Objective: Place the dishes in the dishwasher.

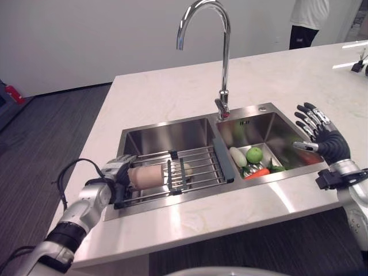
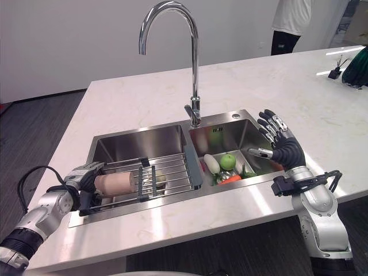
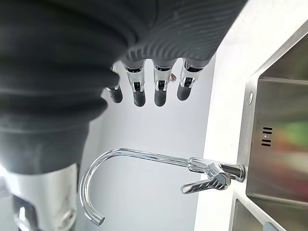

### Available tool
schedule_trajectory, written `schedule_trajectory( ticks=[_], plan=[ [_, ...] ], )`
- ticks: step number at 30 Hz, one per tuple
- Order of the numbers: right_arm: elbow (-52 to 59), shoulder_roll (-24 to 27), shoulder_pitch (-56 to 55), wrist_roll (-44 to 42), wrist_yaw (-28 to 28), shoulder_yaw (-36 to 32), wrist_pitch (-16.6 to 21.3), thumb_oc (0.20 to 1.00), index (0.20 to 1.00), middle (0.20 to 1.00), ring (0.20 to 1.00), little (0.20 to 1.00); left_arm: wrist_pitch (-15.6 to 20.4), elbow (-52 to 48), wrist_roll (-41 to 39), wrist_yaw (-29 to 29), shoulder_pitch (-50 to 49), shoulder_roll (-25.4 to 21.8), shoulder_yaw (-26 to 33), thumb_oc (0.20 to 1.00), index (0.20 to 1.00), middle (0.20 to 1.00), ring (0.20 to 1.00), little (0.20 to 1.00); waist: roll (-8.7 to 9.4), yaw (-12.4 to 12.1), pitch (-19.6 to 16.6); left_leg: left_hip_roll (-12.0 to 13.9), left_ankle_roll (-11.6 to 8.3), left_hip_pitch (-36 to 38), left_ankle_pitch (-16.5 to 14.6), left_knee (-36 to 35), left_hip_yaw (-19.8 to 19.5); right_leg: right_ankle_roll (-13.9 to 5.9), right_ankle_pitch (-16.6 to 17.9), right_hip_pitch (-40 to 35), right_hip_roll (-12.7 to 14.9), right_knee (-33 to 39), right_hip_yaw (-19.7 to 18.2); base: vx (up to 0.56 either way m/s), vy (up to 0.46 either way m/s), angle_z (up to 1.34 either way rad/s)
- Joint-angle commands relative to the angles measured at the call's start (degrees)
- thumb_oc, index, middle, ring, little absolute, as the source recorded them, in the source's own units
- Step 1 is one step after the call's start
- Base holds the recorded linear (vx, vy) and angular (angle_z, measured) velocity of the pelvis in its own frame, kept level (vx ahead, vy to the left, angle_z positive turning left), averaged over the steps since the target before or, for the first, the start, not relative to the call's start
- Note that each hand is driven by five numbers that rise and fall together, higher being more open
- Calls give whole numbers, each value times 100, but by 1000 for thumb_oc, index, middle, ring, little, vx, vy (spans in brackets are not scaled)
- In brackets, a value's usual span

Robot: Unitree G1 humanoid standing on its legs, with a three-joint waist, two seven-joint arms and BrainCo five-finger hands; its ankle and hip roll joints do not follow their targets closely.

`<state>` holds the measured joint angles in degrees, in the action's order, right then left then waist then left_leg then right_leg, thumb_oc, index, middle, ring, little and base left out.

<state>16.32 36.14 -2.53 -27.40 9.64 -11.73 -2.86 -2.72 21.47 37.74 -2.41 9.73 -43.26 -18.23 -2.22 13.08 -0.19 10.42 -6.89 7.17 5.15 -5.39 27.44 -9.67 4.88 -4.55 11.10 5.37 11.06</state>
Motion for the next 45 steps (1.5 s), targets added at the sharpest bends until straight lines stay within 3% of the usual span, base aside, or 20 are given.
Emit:
schedule_trajectory(
  ticks=[1, 13, 22, 23, 24, 25, 29, 31, 34, 36, 40, 45],
  plan=[
    [369, 128, 535, -28, 88, -236, 283, 1000, 1000, 1000, 1000, 1000, -69, 176, 364, 111, 785, -180, 118, 1000, 1000, 1000, 1000, 1000, -48, 79, 52, 175, 22, 411, -564, 39, -128, -234, -279, -111, -75, -37, -76, 0, 0, 0],
    [382, 101, 467, -36, 215, -267, 281, 1000, 1000, 1000, 1000, 1000, -159, 275, 765, -128, 835, 17, -195, 1000, 1000, 1000, 1000, 1000, -37, 203, 41, 158, 59, 453, -602, 39, -44, -253, -266, -75, -87, -37, -202, 6, -6, -6],
    [424, 207, 624, 2, 282, -248, 104, 1000, 1000, 1000, 1000, 1000, -602, 997, 1205, -618, 882, 309, -478, 1000, 1000, 1000, 1000, 1000, -63, 299, 38, 143, 71, 479, -614, 39, 21, -262, -257, -54, -108, -37, -291, 9, 7, -4],
    [424, 237, 652, -26, 292, -254, 95, 1000, 1000, 1000, 1000, 1000, -651, 1084, 1168, -673, 899, 334, -516, 912, 912, 912, 912, 912, -67, 313, 36, 142, 70, 480, -613, 39, 26, -261, -256, -53, -111, -37, -304, 18, 31, -6],
    [431, 249, 669, -42, 315, -267, 75, 1000, 1000, 1000, 1000, 1000, -640, 1220, 1160, -620, 896, 393, -538, 473, 473, 473, 473, 473, -67, 327, 36, 143, 69, 482, -610, 39, 33, -262, -255, -53, -112, -37, -314, 24, 41, -5],
    [457, 248, 659, -15, 372, -263, 53, 1000, 1000, 1000, 1000, 1000, -606, 1492, 1157, -565, 900, 508, -539, 200, 200, 200, 200, 200, -69, 359, 33, 140, 71, 486, -609, 39, 57, -265, -251, -45, -106, -37, -333, 20, 32, -5],
    [473, 247, 622, -16, 378, -267, 45, 1000, 1000, 1000, 1000, 1000, -417, 1533, 1212, -345, 921, 483, -496, 200, 200, 200, 200, 200, -58, 356, 23, 128, 75, 489, -617, 39, 70, -273, -240, -42, -99, -37, -326, 7, 10, -2],
    [456, 221, 587, -7, 396, -269, 104, 1000, 1000, 1000, 1000, 1000, -317, 1519, 1249, 110, 929, 434, -459, 200, 200, 200, 200, 200, -47, 343, 22, 124, 73, 476, -618, 39, 71, -280, -238, -40, -87, -37, -309, 0, 0, 0],
    [441, 200, 502, 17, 390, -313, 158, 1000, 1000, 1000, 1000, 1000, 72, 1353, 1199, 634, 832, 380, -374, 200, 200, 200, 200, 200, -24, 308, 25, 118, 71, 465, -620, 39, 43, -280, -229, -42, -72, -37, -285, -11, 1, 0],
    [394, 214, 407, 11, 328, -321, 290, 1000, 1000, 1000, 1000, 1000, 597, 939, 671, 1350, 764, 259, -214, 200, 200, 200, 200, 200, 11, 255, 27, 121, 60, 454, -622, 39, 14, -280, -219, -45, -50, -37, -250, -17, -5, 1],
    [334, -74, 101, 275, 261, -429, 542, 1000, 1000, 1000, 1000, 1000, 1434, -40, -708, 2159, 401, 296, 923, 200, 200, 200, 200, 200, 89, 69, 26, 131, 45, 431, -624, 39, -92, -246, -235, -83, -27, -37, -156, -3, -25, 3],
    [364, -199, 26, 318, 134, -530, 480, 1000, 1000, 1000, 1000, 1000, 1785, -949, -1637, 2433, -74, 437, 2020, 200, 200, 200, 200, 200, 167, -117, 1, 158, 7, 355, -558, 39, -249, -177, -233, -89, -22, -37, -53, -3, -37, 15]
  ],
)
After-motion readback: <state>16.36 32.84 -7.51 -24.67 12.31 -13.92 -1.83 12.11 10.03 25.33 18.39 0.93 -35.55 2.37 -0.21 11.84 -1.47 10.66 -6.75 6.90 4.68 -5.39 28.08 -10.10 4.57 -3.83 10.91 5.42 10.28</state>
